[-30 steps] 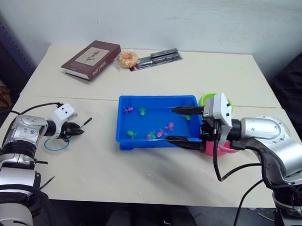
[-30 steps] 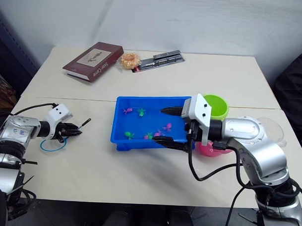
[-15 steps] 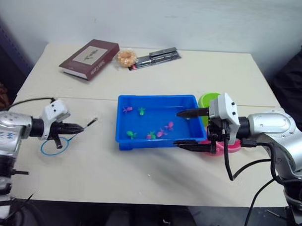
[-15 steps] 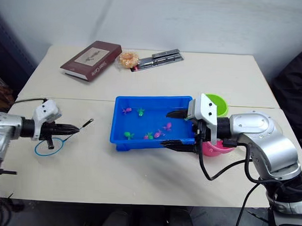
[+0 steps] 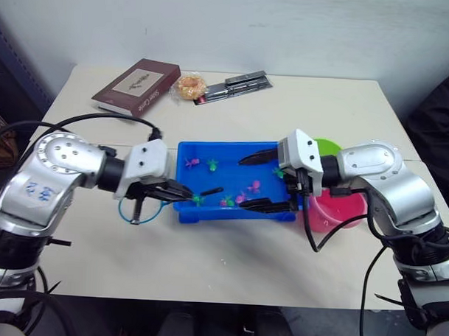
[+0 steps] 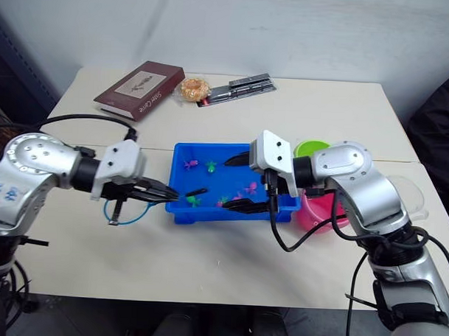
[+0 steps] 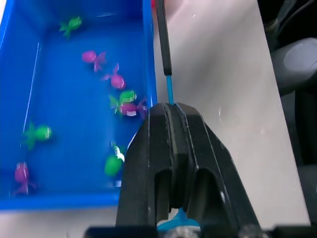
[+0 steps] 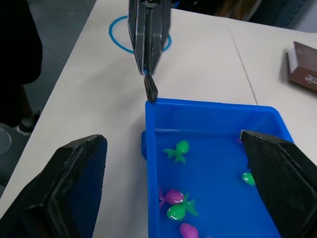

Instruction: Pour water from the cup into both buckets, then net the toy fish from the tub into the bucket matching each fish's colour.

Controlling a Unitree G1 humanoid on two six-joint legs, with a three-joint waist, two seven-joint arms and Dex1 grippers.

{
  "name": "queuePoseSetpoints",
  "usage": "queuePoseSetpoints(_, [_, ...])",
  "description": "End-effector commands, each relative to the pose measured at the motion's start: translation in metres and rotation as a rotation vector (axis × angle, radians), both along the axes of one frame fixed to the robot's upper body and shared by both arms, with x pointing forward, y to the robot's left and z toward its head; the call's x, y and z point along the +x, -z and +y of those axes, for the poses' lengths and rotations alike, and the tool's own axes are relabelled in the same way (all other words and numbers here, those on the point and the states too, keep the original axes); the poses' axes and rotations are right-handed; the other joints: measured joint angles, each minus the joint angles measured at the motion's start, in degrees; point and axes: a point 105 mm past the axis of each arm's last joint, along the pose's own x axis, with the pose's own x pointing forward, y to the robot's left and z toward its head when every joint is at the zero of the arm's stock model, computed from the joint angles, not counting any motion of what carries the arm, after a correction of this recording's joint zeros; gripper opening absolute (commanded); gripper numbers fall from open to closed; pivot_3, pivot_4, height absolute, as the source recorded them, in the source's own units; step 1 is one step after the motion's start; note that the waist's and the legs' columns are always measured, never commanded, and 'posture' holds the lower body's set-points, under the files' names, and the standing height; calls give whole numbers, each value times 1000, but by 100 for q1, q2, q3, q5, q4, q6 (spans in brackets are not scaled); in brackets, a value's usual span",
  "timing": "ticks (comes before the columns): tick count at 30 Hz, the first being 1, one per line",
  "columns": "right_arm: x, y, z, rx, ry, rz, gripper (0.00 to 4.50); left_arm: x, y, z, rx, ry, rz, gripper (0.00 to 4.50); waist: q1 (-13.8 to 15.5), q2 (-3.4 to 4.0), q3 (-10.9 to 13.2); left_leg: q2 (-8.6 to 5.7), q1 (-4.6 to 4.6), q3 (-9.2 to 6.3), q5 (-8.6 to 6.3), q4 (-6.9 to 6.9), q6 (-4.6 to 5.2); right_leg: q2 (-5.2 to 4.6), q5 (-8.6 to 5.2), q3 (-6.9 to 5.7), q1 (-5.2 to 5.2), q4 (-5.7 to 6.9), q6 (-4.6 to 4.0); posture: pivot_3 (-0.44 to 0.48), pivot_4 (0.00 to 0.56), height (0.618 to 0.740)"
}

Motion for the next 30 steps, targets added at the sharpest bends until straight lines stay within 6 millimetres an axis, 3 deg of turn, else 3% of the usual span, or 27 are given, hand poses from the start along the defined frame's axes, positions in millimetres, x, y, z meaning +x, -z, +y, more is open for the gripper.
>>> queuePoseSetpoints(1, [-6, -11, 13, 21, -56, -19, 4500, 2, -8, -12, -19, 26, -32, 34, -4, 0, 0, 0, 0, 0, 0, 1, 0, 0, 0, 0, 0, 0, 1, 0, 150, 740])
queuePoseSetpoints(3, [-8, -10, 19, 28, -70, -3, 4500, 4, -6, -18, -26, 40, -23, 34, -6, 0, 0, 0, 0, 0, 1, 3, 1, 0, 1, 0, 0, 1, 1, 0, 150, 740])
queuePoseSetpoints(6, [-7, -4, 23, 5, -78, -19, 3630, 7, -4, -19, -9, 52, -29, 0, -2, 0, 0, 1, 1, -2, 1, 4, 0, 0, 1, -1, 0, 1, 1, 0, 150, 740])
queuePoseSetpoints(13, [-2, 2, 23, -49, -69, -67, 97, 12, -7, -24, -34, 50, -20, 0, 4, 0, 0, -2, 0, -1, 1, 7, 1, -1, 1, -1, 1, 1, 2, 0, 150, 740])
queuePoseSetpoints(16, [1, 2, 20, -56, -55, -78, 37, 15, -10, -25, -69, 23, 6, 0, 3, 0, 0, -2, -2, -3, 1, 8, 1, -1, 1, -4, 1, 0, 2, 0, 150, 740])
queuePoseSetpoints(19, [4, 2, 17, -66, -36, -95, 0, 14, -19, -29, -128, 23, 34, 919, 4, 0, 0, -2, -3, -5, 1, 11, 1, -1, 1, -4, 1, 2, 2, 0, 150, 740])
queuePoseSetpoints(27, [12, -6, -10, -56, 104, -131, 0, -7, -60, -18, -374, 23, 159, 4455, -3, 0, 0, -1, -4, -8, 1, 12, 1, -2, 2, -4, 0, 3, 3, 0, 150, 740])
queuePoseSetpoints(30, [20, -9, -34, -59, 236, -163, 0, -14, -61, -7, -441, -33, 193, 4455, -1, 0, 0, -1, -4, -10, 2, 13, 0, -6, 2, -4, 1, 1, 3, 0, 150, 740])
